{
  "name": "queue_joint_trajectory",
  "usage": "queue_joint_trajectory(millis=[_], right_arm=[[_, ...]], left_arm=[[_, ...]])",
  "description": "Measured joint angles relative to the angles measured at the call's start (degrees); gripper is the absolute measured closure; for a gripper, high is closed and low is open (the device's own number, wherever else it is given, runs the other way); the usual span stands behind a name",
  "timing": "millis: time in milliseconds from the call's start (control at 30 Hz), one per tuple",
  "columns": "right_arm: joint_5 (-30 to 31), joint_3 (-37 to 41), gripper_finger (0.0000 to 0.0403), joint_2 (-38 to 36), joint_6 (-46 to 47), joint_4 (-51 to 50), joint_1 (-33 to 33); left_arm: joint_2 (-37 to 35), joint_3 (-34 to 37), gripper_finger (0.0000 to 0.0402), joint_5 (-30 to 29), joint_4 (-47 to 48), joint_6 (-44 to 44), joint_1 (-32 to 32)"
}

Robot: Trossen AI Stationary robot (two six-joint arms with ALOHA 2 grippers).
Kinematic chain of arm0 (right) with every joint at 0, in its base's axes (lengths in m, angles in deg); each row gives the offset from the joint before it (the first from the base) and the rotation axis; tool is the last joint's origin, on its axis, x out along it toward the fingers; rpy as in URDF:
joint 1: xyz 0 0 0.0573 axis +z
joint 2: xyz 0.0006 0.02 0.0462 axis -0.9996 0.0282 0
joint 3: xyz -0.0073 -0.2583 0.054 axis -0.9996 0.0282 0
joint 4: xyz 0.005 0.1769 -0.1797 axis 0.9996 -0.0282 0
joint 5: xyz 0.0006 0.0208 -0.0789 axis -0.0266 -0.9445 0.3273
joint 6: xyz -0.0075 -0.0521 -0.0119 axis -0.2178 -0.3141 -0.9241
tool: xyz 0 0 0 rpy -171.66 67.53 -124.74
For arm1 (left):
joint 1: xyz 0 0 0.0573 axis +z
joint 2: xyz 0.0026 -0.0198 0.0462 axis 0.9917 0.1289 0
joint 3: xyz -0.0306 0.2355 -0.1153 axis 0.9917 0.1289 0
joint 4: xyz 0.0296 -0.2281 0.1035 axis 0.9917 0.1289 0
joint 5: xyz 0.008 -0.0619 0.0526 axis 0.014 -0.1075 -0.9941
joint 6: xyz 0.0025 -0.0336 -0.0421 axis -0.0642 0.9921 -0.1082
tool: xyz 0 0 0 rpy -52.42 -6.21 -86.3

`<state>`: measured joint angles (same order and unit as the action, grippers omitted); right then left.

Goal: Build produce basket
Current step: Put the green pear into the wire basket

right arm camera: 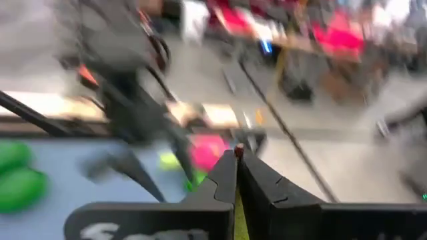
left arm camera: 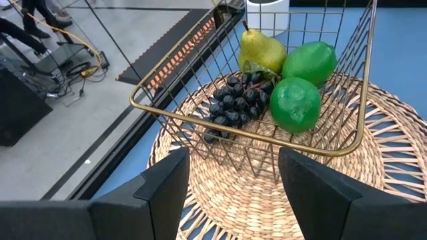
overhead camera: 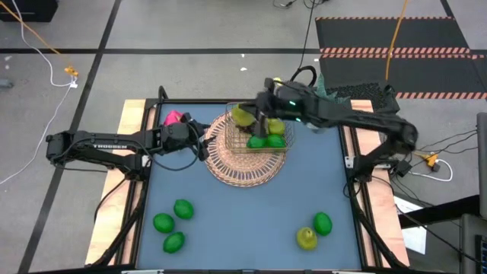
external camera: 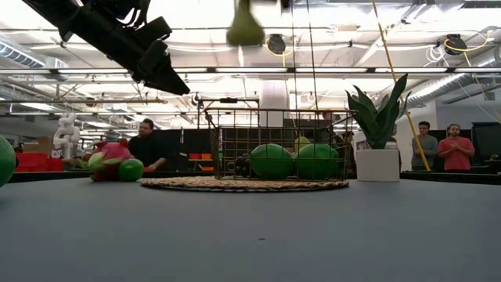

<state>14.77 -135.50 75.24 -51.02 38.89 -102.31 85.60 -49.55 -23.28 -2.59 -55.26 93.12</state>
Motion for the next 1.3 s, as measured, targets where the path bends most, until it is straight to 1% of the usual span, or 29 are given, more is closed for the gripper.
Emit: queue_joint_trajectory(millis=[67, 100, 200, 233, 367, 467, 633, 867, 1100, 1167, 1300], right_arm=[[2.8, 1.7, 0.0403, 2.3, 0.6, -0.3, -1.9], [3.0, 2.6, 0.0403, 3.3, 1.4, -0.1, -2.8], [1.4, 5.4, 0.0403, 5.9, 5.2, 3.6, -4.7], [0.3, 6.4, 0.0403, 6.8, 6.2, 4.5, -5.2], [-7.0, 9.2, 0.0403, 10.3, 9.7, 8.0, -6.1], [-10.2, 9.6, 0.0403, 12.1, 11.0, 10.4, -6.2], [-10.3, 9.9, 0.0403, 16.2, 9.2, 9.5, -5.1], [-10.1, 9.8, 0.0403, 19.6, 9.0, 11.6, -3.9], [-9.3, 9.9, 0.0402, 19.8, 9.0, 12.1, -3.4], [-8.3, 10.9, 0.0397, 19.8, 9.3, 13.5, -3.3], [-8.3, 12.8, 0.0383, 19.8, 9.6, 14.2, -3.6]], left_arm=[[0.0, 0.0, 0.0170, 0.0, 0.1, 0.0, 0.0], [0.0, 0.0, 0.0170, 0.0, 0.2, 0.1, -0.1], [0.0, 0.0, 0.0170, 0.0, 0.5, -0.1, 0.0], [0.0, 0.0, 0.0170, 0.0, 0.6, -0.1, 0.0], [0.0, 0.0, 0.0170, 0.0, 1.1, -0.4, 0.0], [0.0, 0.0, 0.0170, 0.0, 1.2, -1.0, 0.0], [0.0, 0.0, 0.0170, 0.0, 1.2, -0.9, 0.2], [0.0, 0.0, 0.0170, 0.0, 1.3, -0.2, 0.4], [0.0, 0.0, 0.0170, 0.0, 2.3, -0.1, 0.4], [0.0, 0.0, 0.0170, 0.0, 2.7, 0.0, 0.4], [0.0, 0.0, 0.0170, 0.0, 2.9, 0.1, 0.4]])
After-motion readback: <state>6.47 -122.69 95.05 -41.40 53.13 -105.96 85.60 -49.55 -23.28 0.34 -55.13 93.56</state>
